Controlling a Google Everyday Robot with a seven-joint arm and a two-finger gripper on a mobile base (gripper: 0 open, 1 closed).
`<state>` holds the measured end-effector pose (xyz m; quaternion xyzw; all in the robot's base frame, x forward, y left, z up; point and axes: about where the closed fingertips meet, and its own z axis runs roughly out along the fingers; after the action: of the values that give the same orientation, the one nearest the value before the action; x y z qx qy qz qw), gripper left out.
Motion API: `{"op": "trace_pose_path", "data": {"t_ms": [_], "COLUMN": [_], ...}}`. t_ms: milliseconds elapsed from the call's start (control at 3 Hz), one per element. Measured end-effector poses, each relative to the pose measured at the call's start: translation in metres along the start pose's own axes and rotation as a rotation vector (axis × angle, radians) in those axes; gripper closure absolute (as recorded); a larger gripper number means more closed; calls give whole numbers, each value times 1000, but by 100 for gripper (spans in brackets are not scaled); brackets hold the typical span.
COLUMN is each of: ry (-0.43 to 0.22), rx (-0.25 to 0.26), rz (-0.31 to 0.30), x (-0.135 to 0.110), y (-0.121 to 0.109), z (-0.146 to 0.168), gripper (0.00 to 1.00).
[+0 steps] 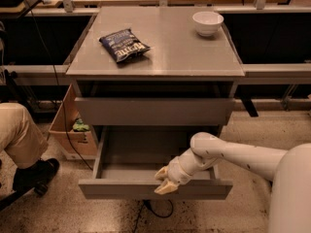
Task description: Open middle drawer
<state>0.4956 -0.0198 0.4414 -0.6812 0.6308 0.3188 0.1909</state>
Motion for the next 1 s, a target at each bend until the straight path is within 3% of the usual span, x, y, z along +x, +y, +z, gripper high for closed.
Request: {"op": "trace_pose_path", "data": {"t_ms": [333,667,1000], "ry": [26,68,98], "rx": [-9,-11,-3], "rz": [-11,-36,-49], "x": [-2,-7,-9], "y": [1,-3,-9], "z": [-5,-17,-29], "gripper": [68,37,14]}}
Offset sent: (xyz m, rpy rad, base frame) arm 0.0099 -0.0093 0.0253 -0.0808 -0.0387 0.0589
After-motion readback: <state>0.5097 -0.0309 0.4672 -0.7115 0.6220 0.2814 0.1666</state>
